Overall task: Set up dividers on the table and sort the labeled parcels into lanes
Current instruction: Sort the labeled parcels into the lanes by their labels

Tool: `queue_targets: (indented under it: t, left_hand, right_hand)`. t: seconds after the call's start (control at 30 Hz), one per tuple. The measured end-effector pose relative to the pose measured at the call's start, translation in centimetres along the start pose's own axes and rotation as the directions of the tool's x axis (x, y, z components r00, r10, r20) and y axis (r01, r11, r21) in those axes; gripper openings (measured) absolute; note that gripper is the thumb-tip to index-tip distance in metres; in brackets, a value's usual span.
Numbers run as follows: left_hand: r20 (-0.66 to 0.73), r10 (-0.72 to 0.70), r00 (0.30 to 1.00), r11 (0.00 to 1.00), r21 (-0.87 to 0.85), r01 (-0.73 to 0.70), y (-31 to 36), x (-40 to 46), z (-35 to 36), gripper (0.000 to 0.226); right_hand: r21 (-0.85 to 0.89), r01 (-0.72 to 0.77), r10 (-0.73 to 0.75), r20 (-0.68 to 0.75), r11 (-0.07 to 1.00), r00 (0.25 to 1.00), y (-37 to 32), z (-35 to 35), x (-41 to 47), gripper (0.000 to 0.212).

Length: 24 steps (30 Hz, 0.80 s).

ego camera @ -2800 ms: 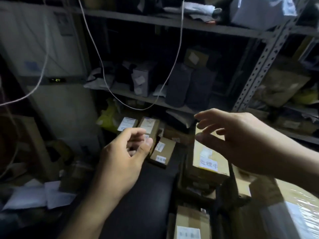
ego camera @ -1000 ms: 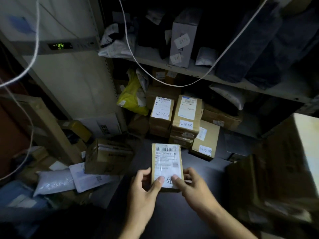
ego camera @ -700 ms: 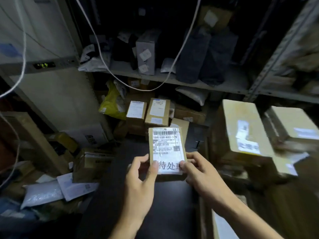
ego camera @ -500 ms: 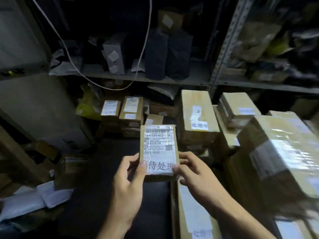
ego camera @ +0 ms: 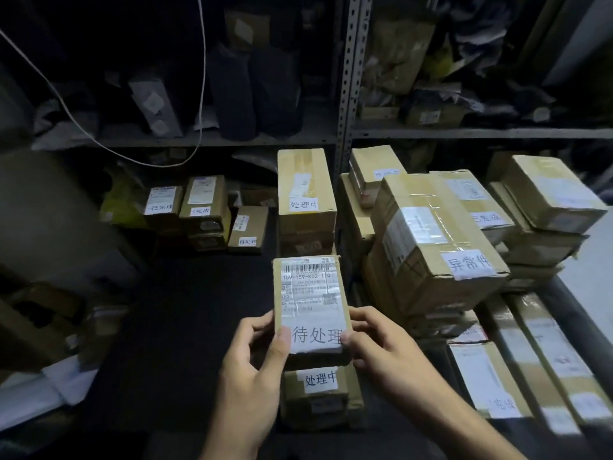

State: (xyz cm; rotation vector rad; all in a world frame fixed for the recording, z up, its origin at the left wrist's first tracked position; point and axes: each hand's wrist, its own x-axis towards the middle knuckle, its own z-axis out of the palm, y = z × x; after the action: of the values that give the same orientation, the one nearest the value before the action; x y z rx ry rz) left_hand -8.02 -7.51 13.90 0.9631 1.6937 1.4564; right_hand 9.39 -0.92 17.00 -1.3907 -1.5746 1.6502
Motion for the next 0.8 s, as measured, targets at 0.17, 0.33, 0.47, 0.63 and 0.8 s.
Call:
queue_targets:
  t: [0.17, 0.33, 0.47, 0.63, 0.8]
  left_hand:
    - [0.056, -0.008, 0.998, 1.0, -0.019, 0.01, 0.2, 0.5, 0.5, 0.034]
    - [0.115, -0.014, 0.993, 1.0, -0.009, 0.015, 0.9, 1.8, -0.1, 0.026]
    - [0.141, -0.026, 0.99, 0.999, -0.022, 0.03, 1.7, 2.6, -0.7, 0.019]
    - [0.169, -0.042, 0.985, 0.999, -0.021, 0.046, 2.1, 3.5, -1.4, 0.026]
    - [0.184, -0.032, 0.982, 0.999, -0.002, 0.033, 2.3, 3.9, -0.9, 0.026]
  right_hand:
    - [0.007, -0.003, 0.003, -0.022, 1.0, 1.0, -0.2, -0.6, -0.3, 0.045]
    - [-0.017, -0.021, 0.019, -0.082, 1.0, 0.996, -0.7, -0.3, -0.2, 0.027]
    - [-0.021, -0.022, 0.02, -0.096, 1.0, 0.995, -1.5, 0.4, 0.3, 0.025]
    - [-0.024, -0.022, 0.02, -0.096, 0.999, 0.995, -2.1, 1.0, 0.7, 0.023]
    - [-0.021, 0.021, -0.023, -0.124, 1.0, 0.992, -2.1, 0.4, 0.5, 0.034]
